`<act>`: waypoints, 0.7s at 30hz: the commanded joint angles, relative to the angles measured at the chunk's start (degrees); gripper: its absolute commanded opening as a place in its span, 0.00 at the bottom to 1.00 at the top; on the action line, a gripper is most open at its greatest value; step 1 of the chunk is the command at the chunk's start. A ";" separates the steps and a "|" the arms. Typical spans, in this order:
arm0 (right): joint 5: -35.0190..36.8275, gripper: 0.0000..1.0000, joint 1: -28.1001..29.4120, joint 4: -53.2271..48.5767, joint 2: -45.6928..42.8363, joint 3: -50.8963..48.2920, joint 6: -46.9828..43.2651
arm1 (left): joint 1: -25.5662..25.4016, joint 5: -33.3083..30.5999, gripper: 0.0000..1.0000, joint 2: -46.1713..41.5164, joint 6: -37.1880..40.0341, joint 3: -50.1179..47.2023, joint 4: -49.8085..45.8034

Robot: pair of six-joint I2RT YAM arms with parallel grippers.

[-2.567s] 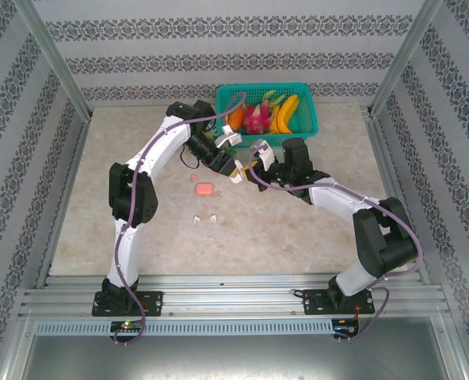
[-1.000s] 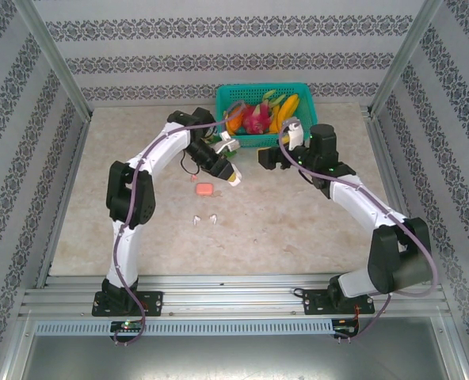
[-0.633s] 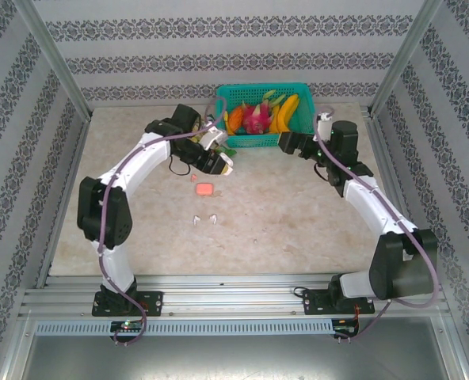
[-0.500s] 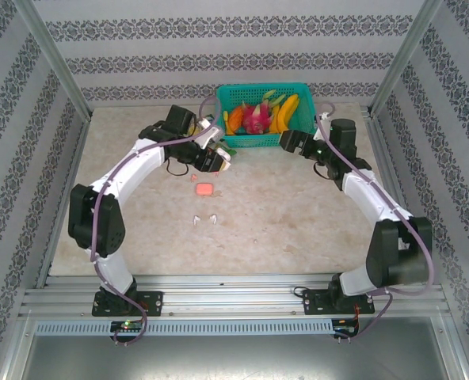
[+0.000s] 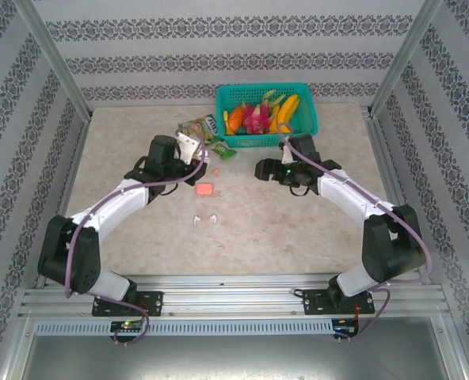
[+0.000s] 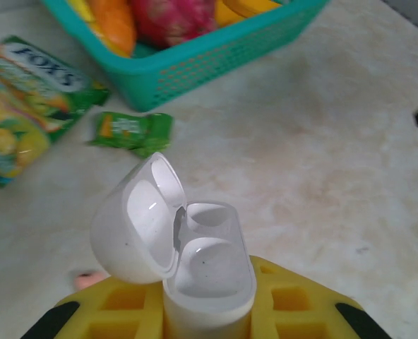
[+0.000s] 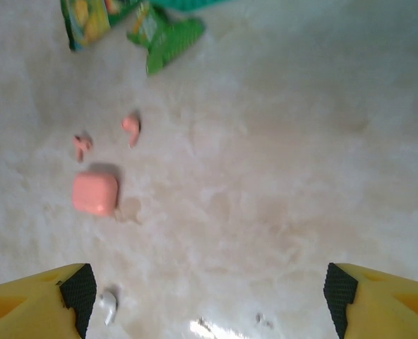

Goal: Insert the wireless bluetooth earbuds into the charging case

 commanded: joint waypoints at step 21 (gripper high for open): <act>6.15 0.71 18.25 -9.38 11.11 9.57 2.71 | 3.18 10.81 0.00 -7.14 -0.23 -27.68 56.10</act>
